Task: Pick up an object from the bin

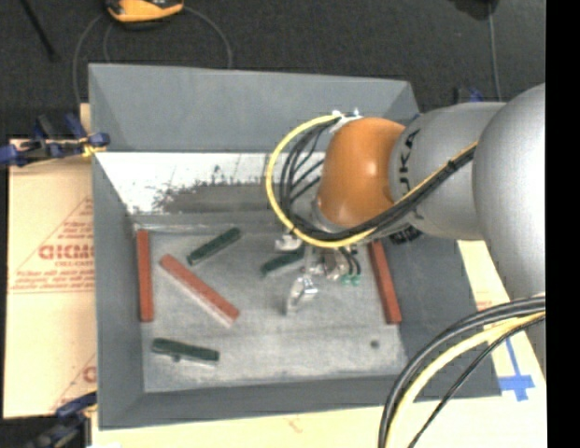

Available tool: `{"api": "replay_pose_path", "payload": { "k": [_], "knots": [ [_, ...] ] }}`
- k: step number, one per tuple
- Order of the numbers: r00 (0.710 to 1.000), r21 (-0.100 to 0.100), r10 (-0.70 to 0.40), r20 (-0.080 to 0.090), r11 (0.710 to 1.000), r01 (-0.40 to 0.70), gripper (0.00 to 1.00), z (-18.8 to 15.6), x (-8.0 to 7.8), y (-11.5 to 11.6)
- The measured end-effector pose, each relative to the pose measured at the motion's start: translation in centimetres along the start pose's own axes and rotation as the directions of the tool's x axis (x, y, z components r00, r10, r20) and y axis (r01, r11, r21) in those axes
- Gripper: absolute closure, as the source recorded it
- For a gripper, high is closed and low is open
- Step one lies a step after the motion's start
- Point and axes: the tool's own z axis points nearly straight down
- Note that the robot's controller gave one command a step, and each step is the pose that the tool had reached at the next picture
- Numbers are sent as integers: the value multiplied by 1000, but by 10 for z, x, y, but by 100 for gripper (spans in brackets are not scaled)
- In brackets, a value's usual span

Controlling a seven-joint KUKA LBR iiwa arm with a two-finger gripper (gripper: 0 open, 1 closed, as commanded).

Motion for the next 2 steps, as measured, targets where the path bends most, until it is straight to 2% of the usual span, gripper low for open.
{"api": "replay_pose_path", "payload": {
  "k": [1, 2],
  "knots": [
    [996, -2, -85, -3, 996, 85, 0, 12, -10, 54],
    [993, -11, -121, 1, 993, 121, 100, 12, -52, -45]
  ]
}}
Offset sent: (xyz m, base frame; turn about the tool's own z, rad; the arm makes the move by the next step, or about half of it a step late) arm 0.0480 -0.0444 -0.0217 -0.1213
